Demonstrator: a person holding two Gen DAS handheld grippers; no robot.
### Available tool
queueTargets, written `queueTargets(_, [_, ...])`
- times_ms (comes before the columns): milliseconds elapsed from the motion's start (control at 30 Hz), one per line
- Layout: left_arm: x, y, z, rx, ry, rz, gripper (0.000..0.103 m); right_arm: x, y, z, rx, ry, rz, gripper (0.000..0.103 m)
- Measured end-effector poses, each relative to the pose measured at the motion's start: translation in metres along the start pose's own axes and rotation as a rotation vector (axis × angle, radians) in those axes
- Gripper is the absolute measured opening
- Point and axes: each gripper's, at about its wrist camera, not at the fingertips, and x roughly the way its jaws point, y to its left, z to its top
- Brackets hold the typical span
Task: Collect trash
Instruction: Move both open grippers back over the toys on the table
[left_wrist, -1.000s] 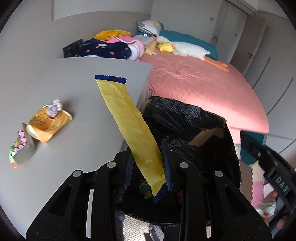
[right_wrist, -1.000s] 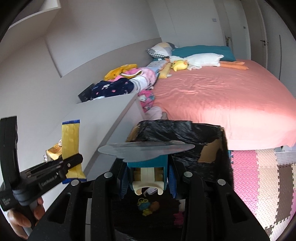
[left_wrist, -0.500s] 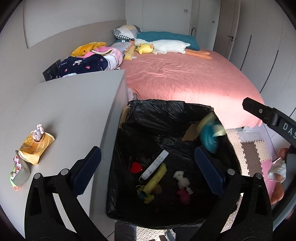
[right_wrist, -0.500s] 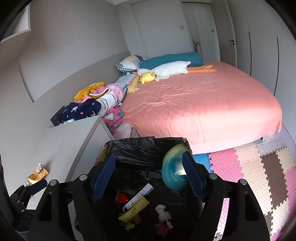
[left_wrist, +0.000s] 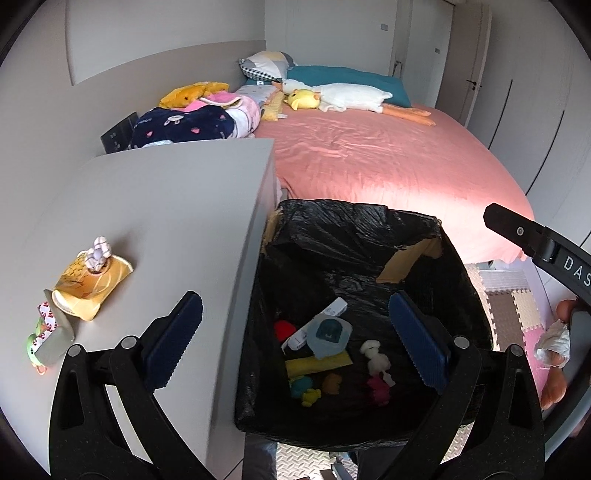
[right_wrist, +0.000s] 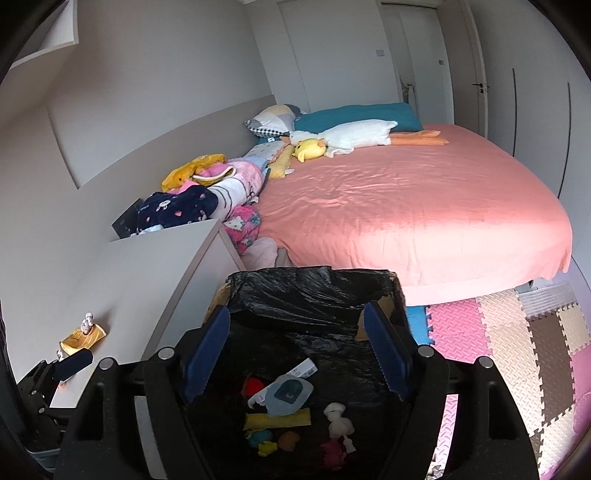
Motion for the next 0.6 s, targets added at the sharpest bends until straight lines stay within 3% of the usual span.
queueTargets(600, [-0.023,0.073,-0.018,-0.068,-0.034,0.118,0.098,0.011,0.073,-0.015,-0.11,0.025,0.101,0.075])
